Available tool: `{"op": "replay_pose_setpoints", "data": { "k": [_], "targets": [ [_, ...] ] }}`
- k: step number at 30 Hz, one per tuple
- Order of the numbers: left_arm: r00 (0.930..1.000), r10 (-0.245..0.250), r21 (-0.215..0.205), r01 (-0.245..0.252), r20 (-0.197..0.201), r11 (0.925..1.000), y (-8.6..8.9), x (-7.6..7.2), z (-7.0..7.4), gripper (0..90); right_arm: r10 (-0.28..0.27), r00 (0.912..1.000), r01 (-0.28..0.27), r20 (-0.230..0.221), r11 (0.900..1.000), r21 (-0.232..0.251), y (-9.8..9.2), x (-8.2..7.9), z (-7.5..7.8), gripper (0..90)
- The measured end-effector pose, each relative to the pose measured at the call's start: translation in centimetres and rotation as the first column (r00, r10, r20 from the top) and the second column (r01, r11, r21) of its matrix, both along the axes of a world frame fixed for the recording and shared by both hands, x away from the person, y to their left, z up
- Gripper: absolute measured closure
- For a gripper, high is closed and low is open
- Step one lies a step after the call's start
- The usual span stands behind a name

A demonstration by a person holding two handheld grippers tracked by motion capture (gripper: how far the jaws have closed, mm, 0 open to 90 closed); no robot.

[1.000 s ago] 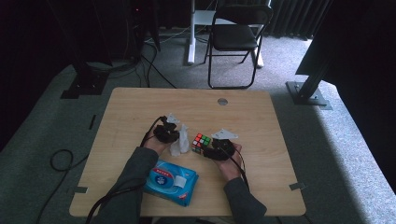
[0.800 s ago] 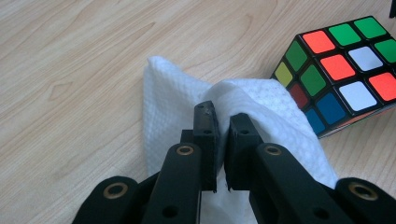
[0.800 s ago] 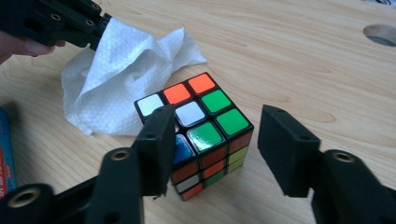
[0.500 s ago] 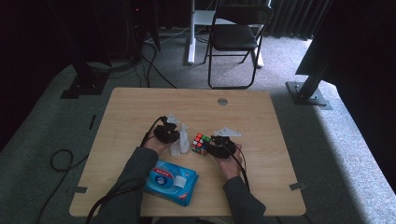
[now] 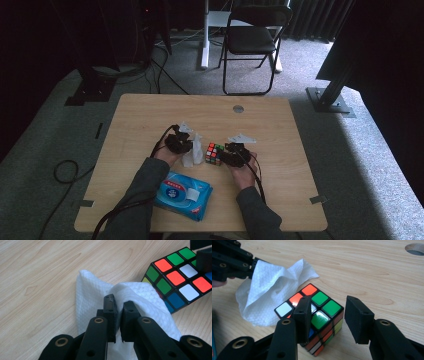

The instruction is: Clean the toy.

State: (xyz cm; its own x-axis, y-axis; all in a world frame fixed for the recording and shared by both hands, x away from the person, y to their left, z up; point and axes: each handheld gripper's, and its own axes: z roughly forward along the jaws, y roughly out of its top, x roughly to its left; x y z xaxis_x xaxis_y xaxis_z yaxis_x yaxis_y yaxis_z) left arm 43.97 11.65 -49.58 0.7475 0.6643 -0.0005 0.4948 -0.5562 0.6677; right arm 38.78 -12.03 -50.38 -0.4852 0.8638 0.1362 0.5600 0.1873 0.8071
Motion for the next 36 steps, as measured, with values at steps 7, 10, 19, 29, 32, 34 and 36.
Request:
{"op": "replay_pose_setpoints", "data": {
  "k": [7, 10, 19, 29, 32, 34, 36],
  "targets": [
    [1.0, -0.001, -0.001, 0.001, -0.001, 1.0, 0.0, 0.0, -0.01, 84.5, -0.013, 0.9997, 0.014, -0.02, 1.0, 0.017, -0.06, -0.05, -0.01, 52.9],
    [1.0, -0.002, 0.0, 0.002, -0.001, 1.0, 0.0, -0.01, -0.01, 84.5, -0.013, 0.9995, 0.014, -0.028, 1.0, 0.01, 0.1, -0.38, -0.01, 53.3],
    [1.0, -0.009, 0.001, 0.009, 0.003, 1.0, -0.05, -0.09, 0.06, 84.5, -0.03, 0.9983, 0.032, -0.049, 0.999, 0.037, 0.0, -0.24, 0.0, 61.1],
    [0.9985, -0.052, -0.006, 0.053, 0.017, 0.9986, -0.4, -0.46, 0.24, 84.6, -0.046, 0.998, 0.048, -0.043, 0.998, 0.049, 0.31, -0.09, -0.07, 68.0],
    [0.9981, -0.058, -0.014, 0.059, 0.018, 0.9982, -0.42, -0.5, 0.29, 84.6, -0.051, 0.9978, 0.053, -0.042, 0.997, 0.05, 0.39, -0.08, -0.06, 69.8],
    [0.9978, -0.064, -0.022, 0.064, 0.019, 0.9977, -0.44, -0.54, 0.34, 84.7, -0.055, 0.9977, 0.056, -0.039, 0.997, 0.049, 0.44, -0.1, -0.08, 70.0],
    [0.9969, -0.076, -0.03, 0.076, 0.021, 0.9966, -0.5, -0.6, 0.4, 84.7, -0.059, 0.9975, 0.061, -0.038, 0.997, 0.052, 0.45, -0.07, -0.1, 70.4]
  ]
}}
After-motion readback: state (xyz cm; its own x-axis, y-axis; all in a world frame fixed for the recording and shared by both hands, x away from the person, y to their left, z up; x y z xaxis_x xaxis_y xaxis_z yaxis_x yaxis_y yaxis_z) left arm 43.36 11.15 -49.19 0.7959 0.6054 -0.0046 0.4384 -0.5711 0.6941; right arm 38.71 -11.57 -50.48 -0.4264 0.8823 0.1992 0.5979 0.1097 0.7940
